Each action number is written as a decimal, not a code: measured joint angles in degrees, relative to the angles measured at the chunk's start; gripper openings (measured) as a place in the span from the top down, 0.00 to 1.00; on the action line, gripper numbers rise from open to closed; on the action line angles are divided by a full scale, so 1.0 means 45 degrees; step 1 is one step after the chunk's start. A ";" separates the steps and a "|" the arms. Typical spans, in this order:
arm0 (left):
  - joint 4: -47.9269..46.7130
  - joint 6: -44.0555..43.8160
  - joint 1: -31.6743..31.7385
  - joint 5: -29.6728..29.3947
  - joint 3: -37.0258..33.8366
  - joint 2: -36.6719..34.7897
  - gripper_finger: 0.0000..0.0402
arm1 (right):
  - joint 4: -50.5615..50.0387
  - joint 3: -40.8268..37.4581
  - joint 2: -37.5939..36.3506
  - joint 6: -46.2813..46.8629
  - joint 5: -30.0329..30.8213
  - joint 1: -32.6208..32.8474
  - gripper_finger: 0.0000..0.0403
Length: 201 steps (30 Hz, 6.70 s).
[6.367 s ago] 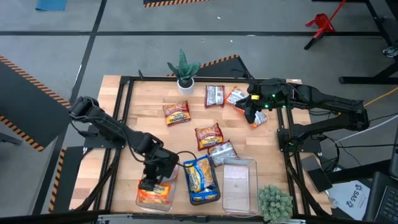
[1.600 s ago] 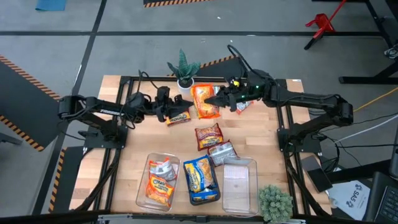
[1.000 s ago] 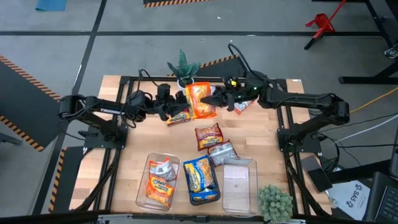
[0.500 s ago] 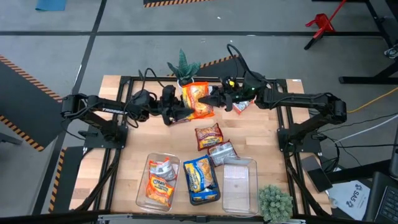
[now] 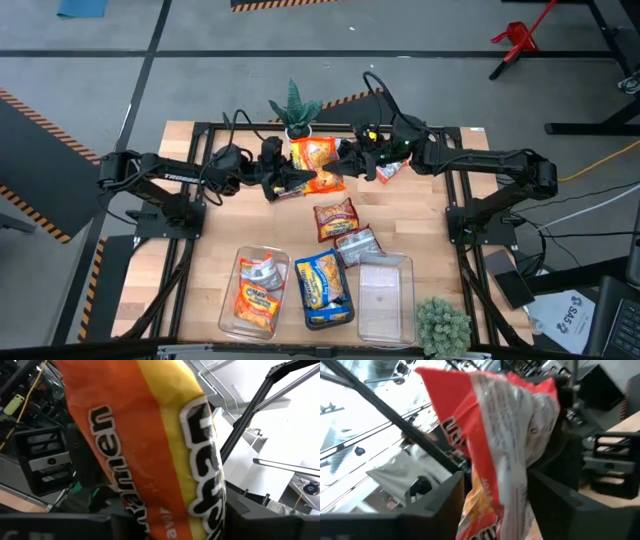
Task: Sort Maruchan noodles
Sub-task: Put the orange noodle pack into the left transparent bin
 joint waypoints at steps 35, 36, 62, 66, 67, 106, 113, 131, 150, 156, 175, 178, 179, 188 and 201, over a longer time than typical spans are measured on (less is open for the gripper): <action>-1.1855 -0.6153 -0.8638 -0.5527 0.0019 -0.3531 0.72 | -1.0591 0.0000 -0.3673 -0.3148 0.1274 0.0035 0.44; -1.2758 -0.6529 -0.8826 -0.5430 0.0019 -0.3678 0.72 | -1.0644 0.0000 -0.3673 -0.3182 0.1333 0.0040 0.44; -1.9306 -0.2092 -0.4759 0.5382 0.0005 -0.3668 0.72 | -1.0794 0.0000 -0.3665 -0.3333 0.2333 0.0035 0.44; -1.9662 -0.0441 -0.4125 0.6861 0.0005 -0.2986 0.72 | -1.0801 0.0000 -0.3663 -0.3331 0.2403 0.0035 0.44; -1.9672 -0.0002 -0.4015 0.7106 0.0005 -0.2800 0.72 | -1.0801 0.0000 -0.3663 -0.3331 0.2481 0.0035 0.44; -2.5249 0.5444 -0.3693 0.6327 0.1776 -0.1112 0.61 | -1.0813 -0.0005 -0.3508 -0.4534 0.3088 0.0030 0.44; -2.5927 0.4985 -0.3911 0.5802 0.3228 -0.1146 0.61 | -1.0799 -0.0005 -0.2575 -0.4897 0.2889 0.0030 0.44; -2.9201 0.3615 -0.5767 0.0611 0.7369 -0.1273 0.61 | -0.4705 -0.0014 0.1809 -0.7416 0.2868 0.1752 0.44; -2.9264 0.1610 -0.7539 -0.2674 0.8480 -0.1889 0.61 | -0.4482 0.6138 0.8435 -0.7392 0.1507 0.3314 0.44; -2.9237 0.1612 -0.8021 -0.3154 0.8480 -0.1880 0.61 | -0.4732 0.6612 0.9210 -0.7042 0.1617 0.3445 0.44; -2.9311 0.1723 -0.8451 -0.3773 0.8480 -0.1875 0.61 | -0.3180 0.6600 1.0404 -0.6082 0.2213 0.3425 0.44; -2.9332 0.1974 -0.8451 -0.3774 0.8480 -0.1875 0.61 | -0.3086 0.6596 1.0452 -0.5879 0.2192 0.3425 0.44; -2.9334 0.2071 -0.8451 -0.3774 0.8480 -0.1875 0.61 | -0.3018 0.6596 1.0452 -0.5772 0.2194 0.3425 0.44; -2.9345 0.2425 -0.8451 -0.4037 0.8480 -0.1875 0.61 | -0.2838 0.6598 1.0722 -0.5681 0.2303 0.3435 0.44; -2.9581 0.2752 -0.8446 -0.4412 0.8480 -0.1875 0.61 | -0.2617 0.6591 1.0738 -0.5713 0.2086 0.3435 0.57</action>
